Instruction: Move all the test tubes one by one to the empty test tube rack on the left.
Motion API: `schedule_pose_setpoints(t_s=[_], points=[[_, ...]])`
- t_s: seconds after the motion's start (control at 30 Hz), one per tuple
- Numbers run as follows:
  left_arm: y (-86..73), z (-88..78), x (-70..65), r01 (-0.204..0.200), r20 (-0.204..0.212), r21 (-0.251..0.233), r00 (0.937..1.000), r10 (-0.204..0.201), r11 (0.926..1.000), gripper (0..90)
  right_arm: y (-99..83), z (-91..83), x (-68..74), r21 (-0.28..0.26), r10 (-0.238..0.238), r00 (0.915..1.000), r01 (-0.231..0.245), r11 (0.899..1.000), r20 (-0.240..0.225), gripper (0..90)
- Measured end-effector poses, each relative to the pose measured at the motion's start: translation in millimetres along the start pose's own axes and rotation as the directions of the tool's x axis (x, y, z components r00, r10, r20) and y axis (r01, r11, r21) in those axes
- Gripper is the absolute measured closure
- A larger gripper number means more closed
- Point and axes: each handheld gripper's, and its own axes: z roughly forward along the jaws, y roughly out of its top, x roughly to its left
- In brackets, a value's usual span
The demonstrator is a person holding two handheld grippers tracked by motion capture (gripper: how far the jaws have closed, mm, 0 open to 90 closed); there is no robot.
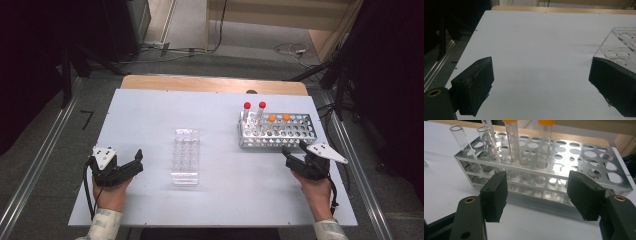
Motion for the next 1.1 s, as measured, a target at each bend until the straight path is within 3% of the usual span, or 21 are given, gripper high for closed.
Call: schedule_pose_setpoints(t_s=[0.1,0.4,0.7,1.1], points=[[0.1,0.2,0.5,0.001,0.001,0.0,1.0,-0.001,1.0,6.3,3.1,9.3,5.6,0.002,-0.026,0.9996,0.026,1.0,-0.011,33.1],[0.0,0.7,1.1,0.002,-0.002,0.001,1.0,-0.002,1.0,6.3,14.7,37.1,22.0,-0.003,-0.044,0.9972,0.044,0.999,-0.06,43.0],[-0.1,1.0,2.0,0.002,-0.001,0.0,1.0,-0.002,1.0,6.3,21.7,47.7,32.8,-0.028,-0.044,0.9954,0.042,0.999,-0.085,50.1],[-0.1,0.7,2.9,0.004,-0.003,0.0,1.0,-0.004,1.0,6.4,23.7,62.2,44.4,-0.034,-0.081,0.9928,0.079,0.996,-0.087,64.0]])
